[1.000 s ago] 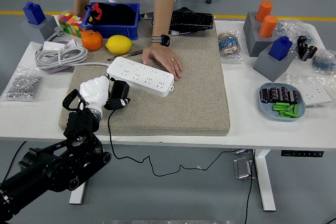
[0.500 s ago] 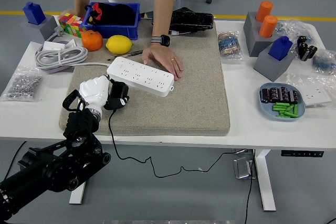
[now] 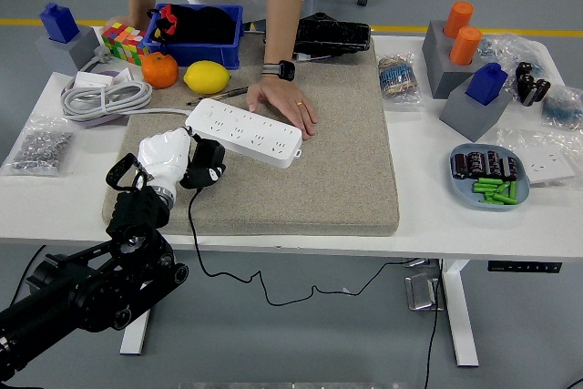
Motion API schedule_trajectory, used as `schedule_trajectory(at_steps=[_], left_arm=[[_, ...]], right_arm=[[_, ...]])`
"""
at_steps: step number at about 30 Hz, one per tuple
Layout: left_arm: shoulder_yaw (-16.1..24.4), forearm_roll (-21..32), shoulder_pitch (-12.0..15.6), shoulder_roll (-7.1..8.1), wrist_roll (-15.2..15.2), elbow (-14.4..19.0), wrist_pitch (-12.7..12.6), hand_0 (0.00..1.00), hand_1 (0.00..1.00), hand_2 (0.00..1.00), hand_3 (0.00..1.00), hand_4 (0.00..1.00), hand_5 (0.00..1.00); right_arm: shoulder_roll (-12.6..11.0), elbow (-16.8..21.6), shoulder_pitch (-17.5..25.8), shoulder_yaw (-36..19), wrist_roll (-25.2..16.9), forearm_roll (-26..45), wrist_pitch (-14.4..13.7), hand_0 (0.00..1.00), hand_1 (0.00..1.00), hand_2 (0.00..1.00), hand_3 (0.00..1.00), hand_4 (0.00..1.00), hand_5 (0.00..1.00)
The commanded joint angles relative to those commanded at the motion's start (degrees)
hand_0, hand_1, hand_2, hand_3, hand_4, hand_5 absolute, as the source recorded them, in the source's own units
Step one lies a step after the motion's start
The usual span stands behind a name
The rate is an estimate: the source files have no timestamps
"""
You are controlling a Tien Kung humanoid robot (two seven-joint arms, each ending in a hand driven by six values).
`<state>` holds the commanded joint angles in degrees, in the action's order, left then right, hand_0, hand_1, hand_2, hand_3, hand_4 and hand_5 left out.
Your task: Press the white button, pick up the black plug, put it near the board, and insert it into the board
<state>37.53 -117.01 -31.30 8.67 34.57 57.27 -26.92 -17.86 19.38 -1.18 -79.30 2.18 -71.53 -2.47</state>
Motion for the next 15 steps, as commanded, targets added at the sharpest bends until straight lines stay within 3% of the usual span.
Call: schedule_trajectory(at_steps=[7, 15], left_arm=[[-0.44, 1.87, -1.1, 2.53, -1.63, 2.65, -0.09, 0.341, 0.257, 0.265, 0.526, 0.604, 0.002], [-4.92, 8.84, -6.09, 5.19, -6.57, 3.07, 0.38, 0.338, 0.25, 0.26, 0.522, 0.617, 0.002]], right_arm=[[-0.07, -0.01, -0.02, -0.16, 0.01, -0.04, -0.02, 0.755, 0.631, 0.629, 0.604, 0.677, 0.388], [-0.33, 0.04, -0.21, 0.29, 0.0, 0.16, 0.01, 0.754, 0.628, 0.628, 0.603, 0.674, 0.379]])
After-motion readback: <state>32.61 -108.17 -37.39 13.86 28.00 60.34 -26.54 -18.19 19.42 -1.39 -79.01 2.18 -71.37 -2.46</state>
